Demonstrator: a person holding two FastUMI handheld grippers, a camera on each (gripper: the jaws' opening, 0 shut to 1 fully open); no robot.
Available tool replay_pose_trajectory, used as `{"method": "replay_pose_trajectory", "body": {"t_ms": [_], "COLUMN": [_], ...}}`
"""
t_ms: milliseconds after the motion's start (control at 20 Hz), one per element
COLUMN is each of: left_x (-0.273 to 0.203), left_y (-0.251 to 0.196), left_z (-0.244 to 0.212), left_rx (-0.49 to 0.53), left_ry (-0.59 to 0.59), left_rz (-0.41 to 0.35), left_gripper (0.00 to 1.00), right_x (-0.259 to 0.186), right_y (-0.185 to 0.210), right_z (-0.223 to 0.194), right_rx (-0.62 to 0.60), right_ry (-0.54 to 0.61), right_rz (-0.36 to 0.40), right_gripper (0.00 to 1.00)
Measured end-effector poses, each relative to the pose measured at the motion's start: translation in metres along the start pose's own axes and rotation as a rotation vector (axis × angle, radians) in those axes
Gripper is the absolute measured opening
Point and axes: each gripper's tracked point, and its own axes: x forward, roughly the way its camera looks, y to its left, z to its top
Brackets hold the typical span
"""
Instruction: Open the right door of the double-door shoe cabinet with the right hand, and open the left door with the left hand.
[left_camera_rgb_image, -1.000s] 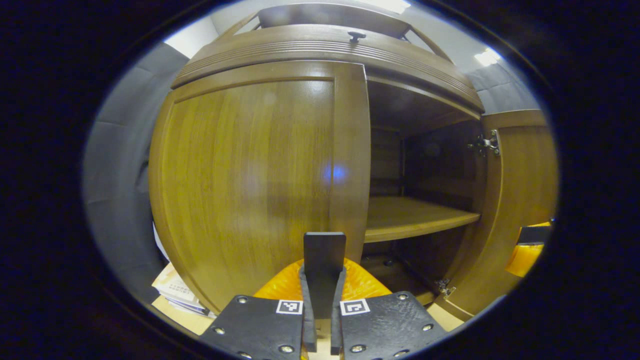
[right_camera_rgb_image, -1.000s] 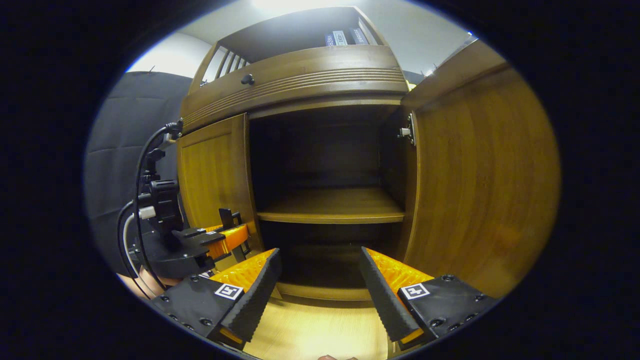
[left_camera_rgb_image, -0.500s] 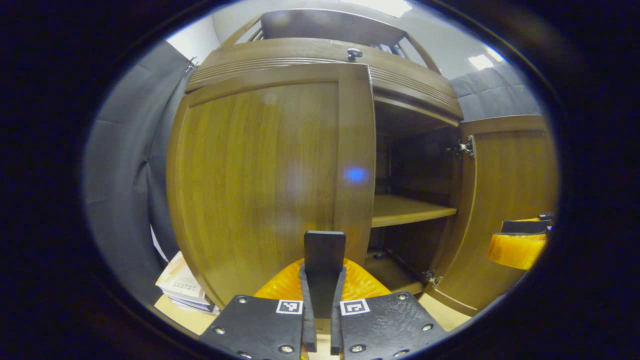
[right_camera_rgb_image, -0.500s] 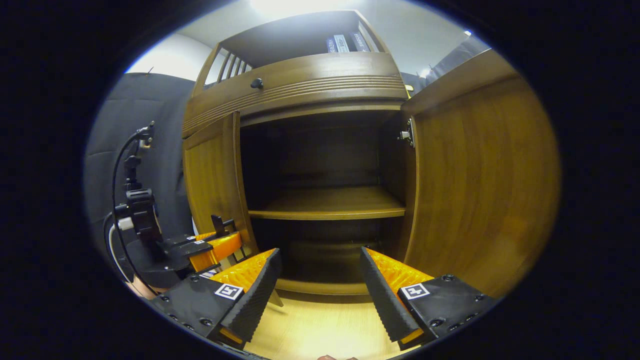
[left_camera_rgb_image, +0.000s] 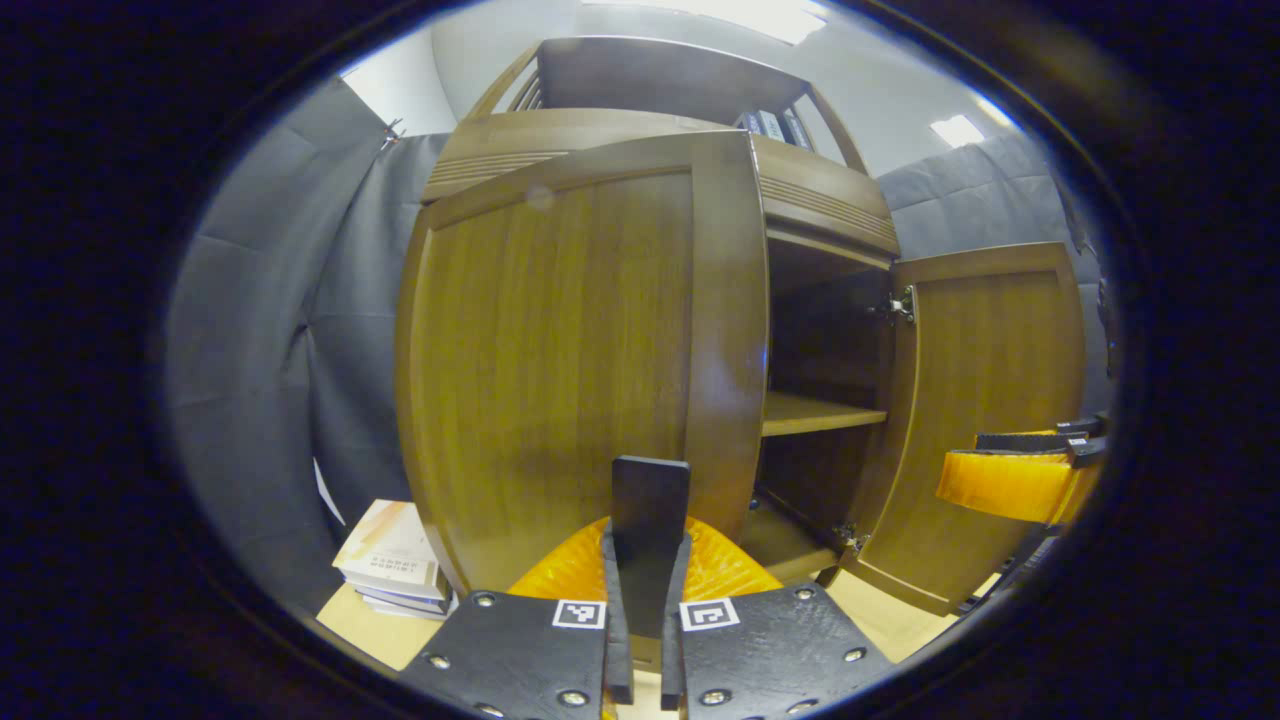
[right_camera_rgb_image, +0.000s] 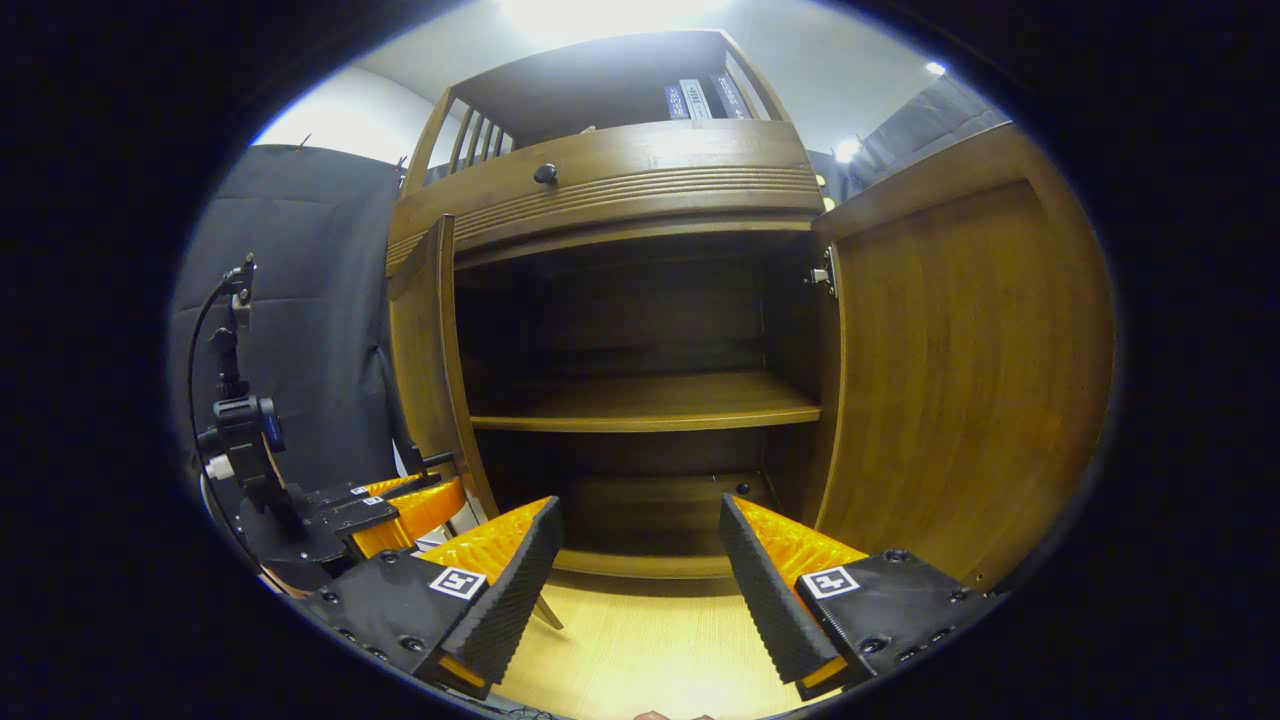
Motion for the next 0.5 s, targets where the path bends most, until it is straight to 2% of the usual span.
{"method": "replay_pose_trajectory", "body": {"t_ms": [350,500], "left_x": [-0.036,-0.050], "left_y": [0.021,0.033], "left_z": [0.001,0.000], "left_rx": [-0.001,0.001], "left_ry": [-0.005,-0.003], "left_rz": [0.005,0.016], "left_gripper": [0.12,0.11], "right_x": [-0.018,-0.027], "right_y": [0.017,0.010], "right_z": [-0.005,-0.007], "right_rx": [-0.005,-0.048], "right_ry": [0.003,-0.013], "right_rz": [-0.004,-0.036], "right_gripper": [0.96,0.96]}}
